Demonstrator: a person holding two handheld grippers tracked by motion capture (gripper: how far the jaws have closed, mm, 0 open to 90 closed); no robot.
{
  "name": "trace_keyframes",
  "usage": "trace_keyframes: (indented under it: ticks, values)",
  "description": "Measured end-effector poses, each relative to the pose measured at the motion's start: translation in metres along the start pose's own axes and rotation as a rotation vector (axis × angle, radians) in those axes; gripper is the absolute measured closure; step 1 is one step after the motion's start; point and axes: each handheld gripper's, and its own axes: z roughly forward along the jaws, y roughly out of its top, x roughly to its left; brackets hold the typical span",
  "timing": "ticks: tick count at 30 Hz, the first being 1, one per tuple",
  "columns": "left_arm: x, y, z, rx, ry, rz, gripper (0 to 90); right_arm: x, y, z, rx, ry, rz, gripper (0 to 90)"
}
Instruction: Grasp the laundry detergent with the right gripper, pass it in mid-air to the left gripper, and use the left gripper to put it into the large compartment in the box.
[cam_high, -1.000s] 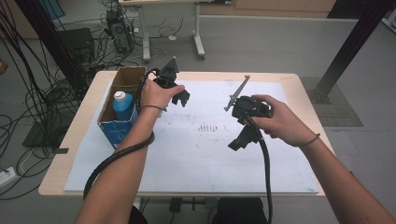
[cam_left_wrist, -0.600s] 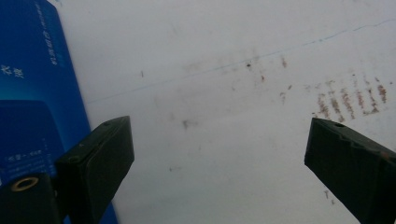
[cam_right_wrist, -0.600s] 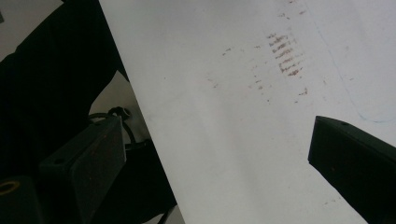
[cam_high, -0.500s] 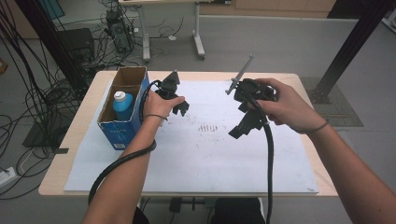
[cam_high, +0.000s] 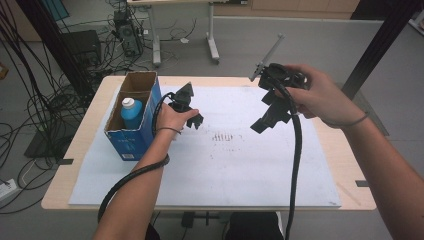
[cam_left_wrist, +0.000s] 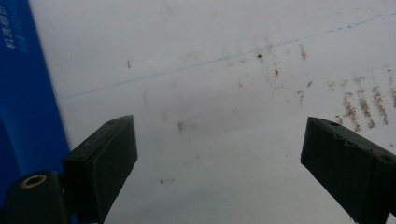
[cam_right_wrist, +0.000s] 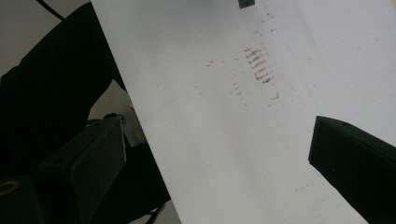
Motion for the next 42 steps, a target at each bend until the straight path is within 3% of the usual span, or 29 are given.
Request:
trace_keyframes:
  ticks: [22,42]
  values:
    - [-0.003,-0.004,0.013,0.018,0.013,-0.006,10.8,-0.003,-0.003,0.004,0.000,0.006,0.000,4.2]
    - [-0.003,-0.009,0.013,0.029,0.004,-0.010,10.8,0.000,0.001,0.004,-0.007,0.006,-0.006,3.9]
